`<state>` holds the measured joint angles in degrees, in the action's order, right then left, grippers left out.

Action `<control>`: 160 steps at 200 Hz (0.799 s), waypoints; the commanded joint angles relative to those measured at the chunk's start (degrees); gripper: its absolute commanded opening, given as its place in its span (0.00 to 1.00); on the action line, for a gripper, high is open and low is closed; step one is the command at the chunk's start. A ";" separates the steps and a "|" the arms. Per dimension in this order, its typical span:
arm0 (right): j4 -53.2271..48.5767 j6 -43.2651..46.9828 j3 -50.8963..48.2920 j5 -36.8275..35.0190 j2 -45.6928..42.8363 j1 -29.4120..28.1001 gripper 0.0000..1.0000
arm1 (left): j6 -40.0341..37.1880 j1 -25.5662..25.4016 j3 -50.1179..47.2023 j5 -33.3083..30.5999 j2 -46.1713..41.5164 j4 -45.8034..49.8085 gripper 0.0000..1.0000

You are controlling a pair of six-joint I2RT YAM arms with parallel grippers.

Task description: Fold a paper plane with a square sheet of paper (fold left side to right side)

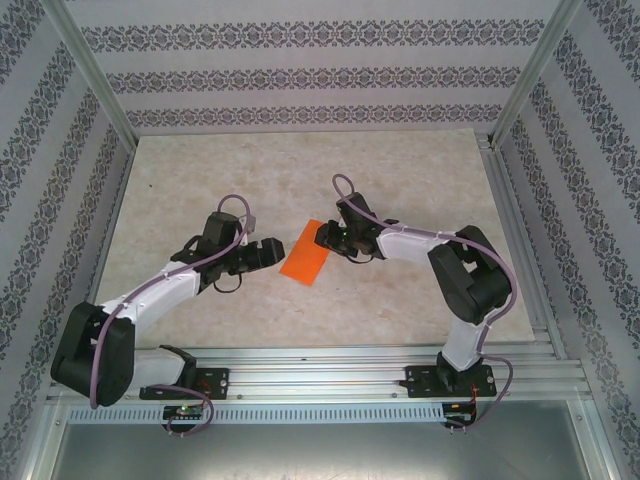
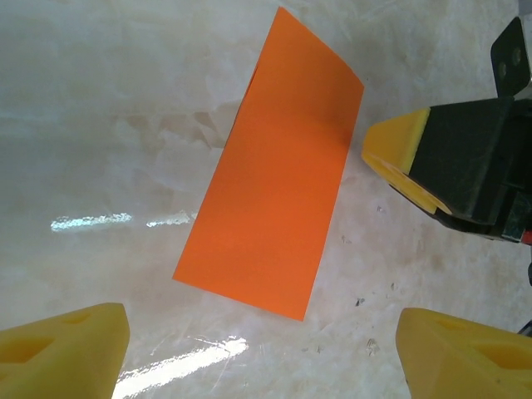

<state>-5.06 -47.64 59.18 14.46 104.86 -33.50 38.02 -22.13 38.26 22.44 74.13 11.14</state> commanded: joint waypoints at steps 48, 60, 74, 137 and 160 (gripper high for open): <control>-6.72 7.52 5.54 -3.04 6.15 1.50 0.34 | -1.53 0.80 4.48 3.41 7.80 -3.63 0.85; -7.28 8.37 5.40 -3.44 6.20 1.84 0.34 | -1.70 0.85 5.51 3.77 9.75 -3.64 0.84; -7.48 8.70 5.38 -2.34 6.85 2.52 0.33 | -1.63 0.85 6.82 4.73 12.37 -4.00 0.84; -6.63 10.49 4.23 1.69 7.81 4.23 0.30 | 0.29 0.39 11.88 10.81 22.75 -7.85 0.69; -7.64 11.66 4.28 1.53 7.74 4.54 0.29 | 0.28 -0.43 13.46 11.40 25.09 -7.91 0.66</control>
<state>-10.35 -38.59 63.75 15.75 110.89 -29.50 38.04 -22.15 49.21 31.29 97.34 6.37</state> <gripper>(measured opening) 0.294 0.673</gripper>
